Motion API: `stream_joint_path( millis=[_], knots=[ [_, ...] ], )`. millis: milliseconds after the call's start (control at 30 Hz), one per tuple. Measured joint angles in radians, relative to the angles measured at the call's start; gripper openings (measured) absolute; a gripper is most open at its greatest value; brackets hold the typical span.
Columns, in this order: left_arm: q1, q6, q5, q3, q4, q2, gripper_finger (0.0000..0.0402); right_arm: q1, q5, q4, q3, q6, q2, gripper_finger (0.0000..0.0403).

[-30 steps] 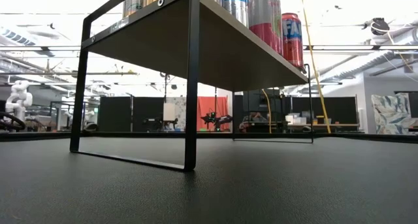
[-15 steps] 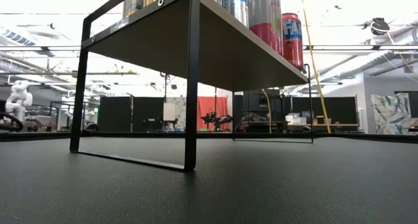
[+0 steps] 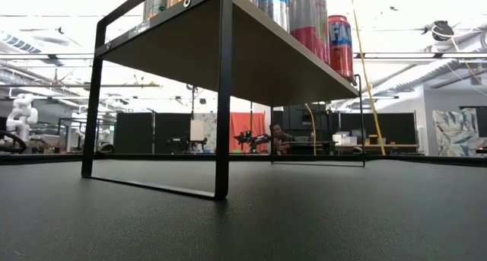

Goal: Place canned beverage on shelf
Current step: Return to Home Position

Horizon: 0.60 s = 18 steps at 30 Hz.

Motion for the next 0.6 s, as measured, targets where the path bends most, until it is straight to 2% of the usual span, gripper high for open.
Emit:
stream_joint_path(
  millis=[67,200,367,500,600],
  knots=[
    [-0.003,0.0,-0.037,-0.078,0.076,-0.019,0.0,0.0,-0.004,-0.018,0.0,-0.005,-0.004,0.0],
    [-0.005,-0.049,-0.104,-0.215,0.159,-0.098,0.0,0.0,-0.095,-0.049,-0.003,0.008,-0.023,0.0],
    [-0.028,-0.088,-0.174,-0.416,0.274,-0.24,0.0,0.0,-0.108,-0.047,-0.07,-0.022,-0.093,0.0],
    [-0.048,-0.126,-0.235,-0.551,0.289,-0.353,0.0,0.0,-0.13,-0.007,-0.18,-0.014,-0.181,0.0],
    [-0.048,-0.156,-0.281,-0.596,0.239,-0.405,0.0,0.0,-0.133,0.055,-0.264,-0.004,-0.24,0.0]
  ],
)
